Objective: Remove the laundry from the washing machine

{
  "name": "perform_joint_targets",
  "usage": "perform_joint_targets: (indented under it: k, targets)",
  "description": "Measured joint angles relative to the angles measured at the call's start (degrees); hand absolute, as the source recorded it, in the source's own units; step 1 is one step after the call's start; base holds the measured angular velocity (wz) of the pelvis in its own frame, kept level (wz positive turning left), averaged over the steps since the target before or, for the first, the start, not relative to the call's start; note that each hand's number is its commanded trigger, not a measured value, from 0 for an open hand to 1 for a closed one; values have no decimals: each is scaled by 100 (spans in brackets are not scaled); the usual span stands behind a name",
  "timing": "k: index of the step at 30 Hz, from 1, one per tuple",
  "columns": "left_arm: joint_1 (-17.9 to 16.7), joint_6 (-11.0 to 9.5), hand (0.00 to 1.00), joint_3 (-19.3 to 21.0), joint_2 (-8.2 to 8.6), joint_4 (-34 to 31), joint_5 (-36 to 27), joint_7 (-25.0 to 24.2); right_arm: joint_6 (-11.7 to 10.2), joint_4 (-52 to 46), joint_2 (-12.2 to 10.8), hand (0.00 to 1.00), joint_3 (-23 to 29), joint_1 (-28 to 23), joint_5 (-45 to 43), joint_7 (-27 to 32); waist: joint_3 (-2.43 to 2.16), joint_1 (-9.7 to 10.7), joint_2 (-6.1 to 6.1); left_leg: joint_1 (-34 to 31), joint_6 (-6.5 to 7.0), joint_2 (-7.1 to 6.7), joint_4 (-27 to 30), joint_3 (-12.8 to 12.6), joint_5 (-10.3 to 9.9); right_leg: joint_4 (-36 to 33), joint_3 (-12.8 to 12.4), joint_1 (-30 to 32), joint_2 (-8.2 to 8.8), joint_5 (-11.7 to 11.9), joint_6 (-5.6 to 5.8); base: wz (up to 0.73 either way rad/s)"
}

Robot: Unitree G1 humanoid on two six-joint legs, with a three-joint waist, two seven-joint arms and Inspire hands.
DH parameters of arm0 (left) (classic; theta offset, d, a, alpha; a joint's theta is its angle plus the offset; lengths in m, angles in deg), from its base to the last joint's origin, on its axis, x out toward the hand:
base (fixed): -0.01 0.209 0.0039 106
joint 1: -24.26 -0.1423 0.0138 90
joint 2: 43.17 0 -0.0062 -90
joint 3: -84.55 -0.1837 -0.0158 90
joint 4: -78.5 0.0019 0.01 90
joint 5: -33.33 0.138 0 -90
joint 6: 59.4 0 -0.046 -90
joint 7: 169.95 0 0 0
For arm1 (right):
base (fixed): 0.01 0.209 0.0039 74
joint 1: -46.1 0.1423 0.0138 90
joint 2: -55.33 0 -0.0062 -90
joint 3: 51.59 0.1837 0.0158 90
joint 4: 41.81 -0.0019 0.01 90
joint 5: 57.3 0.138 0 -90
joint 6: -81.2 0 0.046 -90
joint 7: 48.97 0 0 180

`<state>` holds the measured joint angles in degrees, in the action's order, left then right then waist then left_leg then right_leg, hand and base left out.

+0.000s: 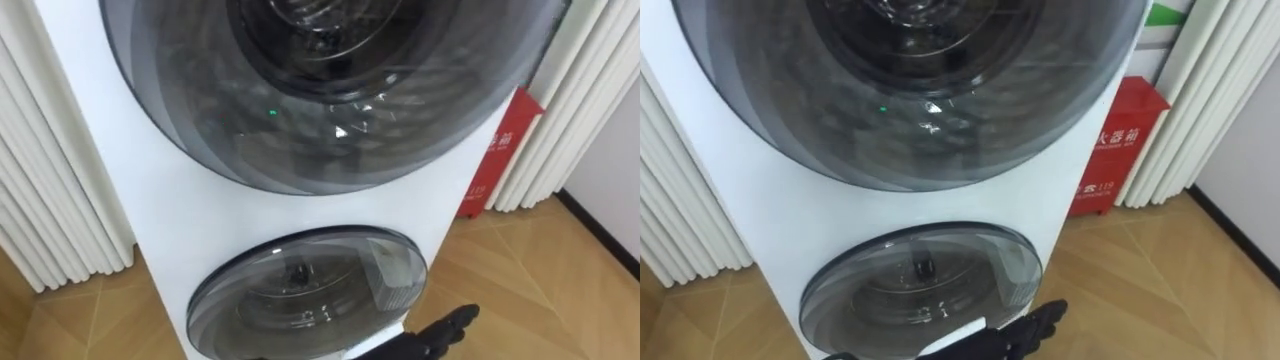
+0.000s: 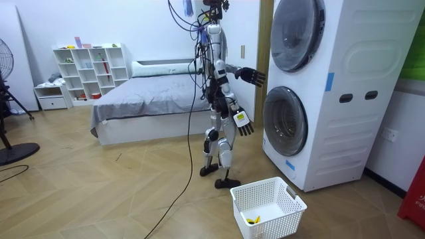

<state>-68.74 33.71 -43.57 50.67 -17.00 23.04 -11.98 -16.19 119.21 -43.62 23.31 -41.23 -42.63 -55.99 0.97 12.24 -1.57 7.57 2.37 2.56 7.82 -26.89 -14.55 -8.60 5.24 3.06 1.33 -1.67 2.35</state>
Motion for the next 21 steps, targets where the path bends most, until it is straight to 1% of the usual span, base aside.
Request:
perform_joint_targets:
  k: [1,2,4,6,8,9,11,12,13,14,15,16,17,18,19,20,21]
  targets:
    - [3,-2,0,4,0,5,-2,1,0,-9,0,0,1,-32,61,0,3,-12,-5,0,0,1,0,8,0,-1,-2,5,-3,0,0,0]
    - [7,-78,0,20,3,99,-2,4,0,-14,-1,0,5,-68,79,-1,3,-24,-5,4,0,6,-1,8,0,-2,-17,0,-13,0,-1,-3]
    - [9,-166,0,87,7,377,0,28,0,-56,2,0,9,-107,82,-5,5,-56,-12,14,-1,8,-9,7,1,-3,-50,-5,-32,-1,-2,-9]
    - [-7,-182,0,196,0,605,167,99,-3,-179,1,0,49,-198,76,-18,7,-102,-25,23,-2,9,-11,20,1,0,-51,-6,-40,-11,-17,-6]
    - [-26,-343,0,327,0,1146,327,315,0,-187,11,0,79,-256,81,-17,4,-196,-24,33,-12,16,-16,31,-5,-1,-53,-13,-53,-15,-24,-4]
    - [-59,-364,0,397,-7,1314,352,393,0,-197,16,0,79,-272,81,-17,0,-247,-16,32,-15,20,-15,37,-7,-1,-49,-11,-58,-18,-28,-9]
    - [-236,-436,0,742,-42,1967,491,744,-2,-236,37,0,98,-361,80,-4,-5,-413,-18,37,-32,35,-15,59,-15,0,-48,-10,-78,-28,-45,-7]
    - [-277,-503,0,873,-48,2183,521,816,-2,-243,39,0,152,-391,77,-4,-6,-482,-17,59,-39,39,-15,59,-17,1,-50,-11,-86,-30,-48,-4]
    - [-397,-674,0,1208,-24,2679,635,974,2,-239,38,0,292,-439,42,-14,-8,-608,-14,95,-56,57,-15,66,-25,-2,-49,-33,-110,-38,-61,-9]
    - [-542,-796,0,1605,1,3228,711,1167,2,-245,40,0,380,-511,33,-11,-13,-719,-14,119,-76,78,-13,111,-37,-1,-44,-75,-140,-51,-82,-8]
    - [-602,-827,0,1803,8,3516,712,1279,2,-249,40,0,418,-558,32,-11,-27,-773,-15,132,-86,82,-11,169,-42,1,-24,-91,-148,-64,-99,0]
    - [-726,-851,0,2160,7,4046,714,1508,21,-248,37,0,530,-607,1,-21,-37,-812,-21,154,-94,82,-15,329,-48,1,27,-122,-158,-91,-119,7]
    - [-823,-882,0,2568,-53,4614,743,1721,77,-245,40,0,635,-613,-7,-30,-40,-868,-3,169,-104,93,-19,373,-54,0,66,-152,-162,-119,-124,7]
    - [-868,-882,0,2767,-57,4879,800,1817,100,-245,42,0,694,-623,-19,-44,-49,-916,22,179,-111,97,-19,369,-58,-1,75,-155,-168,-126,-129,0]
    - [-970,-882,0,3112,-58,5315,901,2014,120,-244,47,0,794,-657,-59,-64,-61,-958,30,195,-123,108,-19,378,-66,0,123,-176,-179,-135,-138,10]
    - [-1058,-902,0,3396,-107,5684,994,2214,131,-233,55,0,834,-687,-81,-72,-56,-978,61,200,-125,115,-24,445,-67,4,202,-207,-173,-148,-136,16]
    - [-1089,-917,0,3517,-121,5871,995,2303,135,-215,55,0,886,-697,-96,-78,-59,-989,84,208,-125,110,-34,474,-67,5,220,-211,-175,-150,-135,18]
